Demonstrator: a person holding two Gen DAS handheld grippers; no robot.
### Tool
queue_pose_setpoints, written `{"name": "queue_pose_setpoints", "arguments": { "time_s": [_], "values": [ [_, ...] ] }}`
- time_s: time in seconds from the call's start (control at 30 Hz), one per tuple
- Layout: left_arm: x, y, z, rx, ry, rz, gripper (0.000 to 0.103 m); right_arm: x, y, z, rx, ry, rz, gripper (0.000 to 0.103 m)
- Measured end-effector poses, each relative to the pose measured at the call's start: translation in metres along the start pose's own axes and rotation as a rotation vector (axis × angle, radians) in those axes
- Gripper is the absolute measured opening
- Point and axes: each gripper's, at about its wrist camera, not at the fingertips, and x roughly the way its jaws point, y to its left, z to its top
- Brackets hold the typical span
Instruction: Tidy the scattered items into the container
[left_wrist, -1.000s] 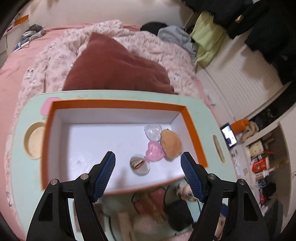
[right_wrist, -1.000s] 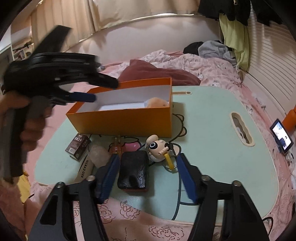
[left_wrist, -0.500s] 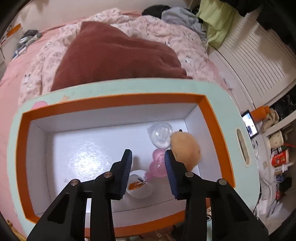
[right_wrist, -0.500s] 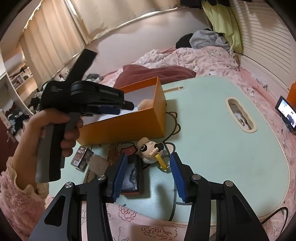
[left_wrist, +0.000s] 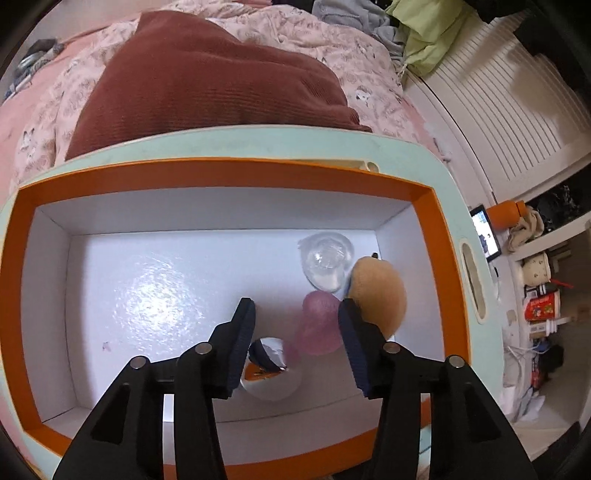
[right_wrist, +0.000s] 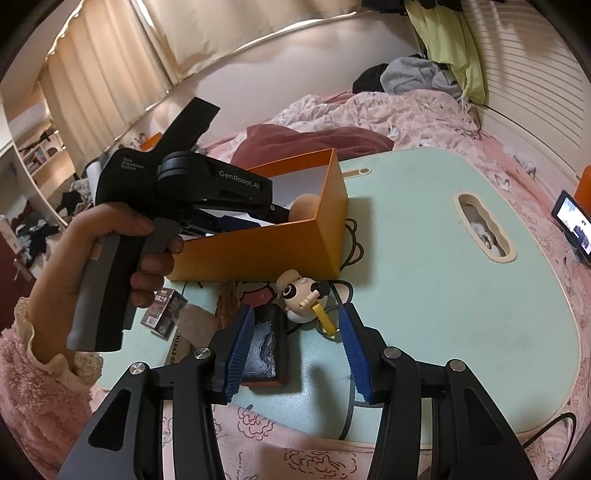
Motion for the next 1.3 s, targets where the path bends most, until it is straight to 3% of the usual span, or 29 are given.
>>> {"name": "queue_pose_setpoints", "arguments": {
  "time_s": [0.07, 0.17, 0.2, 0.37, 0.63, 0.67, 0.73, 0.9, 1.03, 1.13, 1.17, 1.27, 1.3],
  "values": [
    [-0.006, 0.006, 0.0, -0.001, -0.018, 0.045, 0.05, 0.0, 0.0, 0.0, 0.002, -0.003, 0.0, 0.048],
    [-0.019, 0.012, 0.002, 0.019, -0.065, 0.228, 0.049, 0.001, 0.0, -0.001, 0.003, 0.004, 0.001, 0.048],
    [-0.023, 0.014, 0.003, 0.022, -0.078, 0.256, 0.049, 0.001, 0.0, -0.001, 0.003, 0.005, 0.002, 0.048],
    [-0.035, 0.021, 0.003, -0.023, -0.061, 0.106, 0.049, 0.001, 0.002, -0.001, 0.002, 0.007, 0.002, 0.048],
    [-0.009, 0.01, -0.01, 0.045, 0.008, 0.155, 0.049, 0.001, 0.001, -0.002, 0.005, 0.011, 0.004, 0.048],
    [-0.006, 0.012, -0.009, 0.043, 0.006, 0.169, 0.047, 0.001, 0.001, -0.002, 0.006, 0.012, 0.005, 0.048],
    [-0.005, 0.013, -0.005, 0.056, -0.027, 0.197, 0.034, 0.001, 0.0, -0.002, 0.009, 0.013, 0.006, 0.048],
    [-0.012, 0.019, -0.001, 0.045, -0.048, 0.154, 0.021, 0.003, -0.001, -0.003, 0.017, 0.022, 0.01, 0.048],
    [-0.023, 0.023, 0.003, 0.036, -0.079, 0.147, 0.02, 0.004, -0.001, -0.003, 0.016, 0.022, 0.009, 0.048],
    [-0.024, 0.027, 0.007, 0.026, -0.059, 0.147, 0.02, 0.003, -0.001, -0.003, 0.016, 0.022, 0.009, 0.048],
    [-0.024, 0.029, 0.009, 0.017, -0.054, 0.143, 0.021, 0.003, -0.001, -0.003, 0.016, 0.022, 0.009, 0.048],
    [-0.028, 0.034, 0.012, -0.021, -0.077, 0.129, 0.051, 0.004, -0.001, -0.003, 0.018, 0.023, 0.01, 0.048],
    [-0.027, 0.035, 0.013, -0.034, -0.085, 0.132, 0.056, 0.004, -0.001, -0.003, 0.019, 0.024, 0.01, 0.048]
  ]
}}
